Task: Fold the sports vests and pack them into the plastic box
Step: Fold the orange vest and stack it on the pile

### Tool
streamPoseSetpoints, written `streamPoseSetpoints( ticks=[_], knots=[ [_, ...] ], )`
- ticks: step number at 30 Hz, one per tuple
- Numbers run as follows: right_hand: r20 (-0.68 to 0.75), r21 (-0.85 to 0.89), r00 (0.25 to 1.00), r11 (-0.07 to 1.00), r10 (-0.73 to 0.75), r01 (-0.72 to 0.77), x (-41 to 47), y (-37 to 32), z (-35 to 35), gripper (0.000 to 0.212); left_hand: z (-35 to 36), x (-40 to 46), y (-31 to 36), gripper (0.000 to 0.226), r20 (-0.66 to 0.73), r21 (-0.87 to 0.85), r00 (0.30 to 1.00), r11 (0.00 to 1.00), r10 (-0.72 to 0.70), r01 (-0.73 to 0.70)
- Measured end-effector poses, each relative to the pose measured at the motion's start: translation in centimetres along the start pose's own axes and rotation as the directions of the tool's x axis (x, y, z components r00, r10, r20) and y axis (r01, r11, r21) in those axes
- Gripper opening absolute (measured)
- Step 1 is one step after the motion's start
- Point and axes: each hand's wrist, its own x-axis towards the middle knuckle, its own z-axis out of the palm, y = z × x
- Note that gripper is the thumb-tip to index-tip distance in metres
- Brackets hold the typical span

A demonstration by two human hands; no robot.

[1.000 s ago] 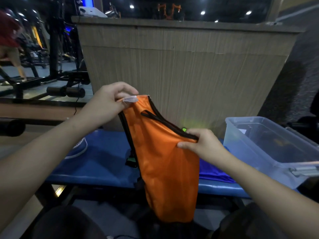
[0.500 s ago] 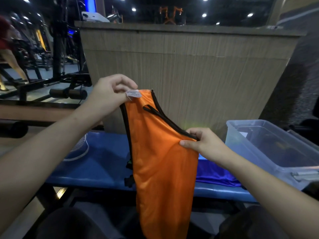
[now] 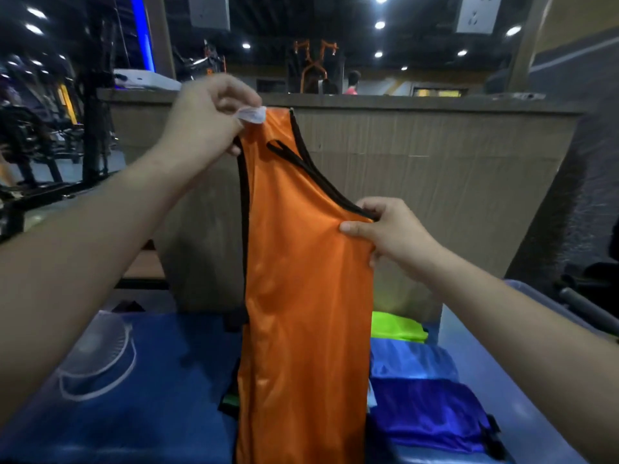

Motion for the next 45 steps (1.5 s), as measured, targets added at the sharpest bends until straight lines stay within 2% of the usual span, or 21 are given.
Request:
streamPoseSetpoints(
  ticks=[2,4,12,16,19,24,31,39,45],
  knots=[
    [-0.003,0.121,0.999,0.991,0.051,-0.051,2.5,0.8,-0.4,0.01,1.1,2.4,-0.7,0.024,-0.01,0.03,1.0,0.999,0.026,-0.026],
    [-0.022,0.171,0.996,0.982,0.086,-0.081,4.8,2.0,-0.9,0.019,2.3,4.4,-1.7,0.019,-0.005,0.031,0.999,0.999,0.045,-0.045],
    [-0.013,0.188,0.99,0.973,0.139,-0.134,10.1,7.0,-0.6,0.023,5.6,7.1,-6.4,0.025,0.025,0.052,1.0,0.999,0.012,-0.013],
    [0.027,0.157,0.986,0.973,0.164,-0.166,9.5,9.3,0.5,0.011,6.1,5.2,-8.4,0.024,0.079,0.045,0.997,0.999,0.006,-0.009],
    [0.042,0.131,0.983,0.975,0.178,-0.182,8.1,10.5,1.2,0.009,5.9,2.5,-9.0,0.018,0.143,0.013,0.988,0.998,0.051,-0.054],
    [0.024,0.059,0.979,0.977,0.203,-0.204,4.6,12.1,2.3,0.012,5.2,-2.5,-8.3,0.015,0.216,0.022,0.975,0.998,0.056,-0.062],
    [0.035,-0.112,0.973,0.968,0.228,-0.222,-2.0,14.5,4.0,0.027,5.2,-11.8,-8.7,0.02,0.357,0.057,0.932,0.995,0.056,-0.082],
    [0.061,-0.157,0.954,0.946,0.295,-0.283,-6.8,17.5,5.7,0.031,5.3,-19.1,-9.4,0.022,0.423,0.071,0.906,0.997,0.0,-0.033],
    [0.03,-0.136,0.97,0.962,0.241,-0.235,-3.4,16.8,5.9,0.022,5.6,-13.7,-10.0,0.025,0.319,0.105,0.947,0.992,0.034,-0.071]
  ],
)
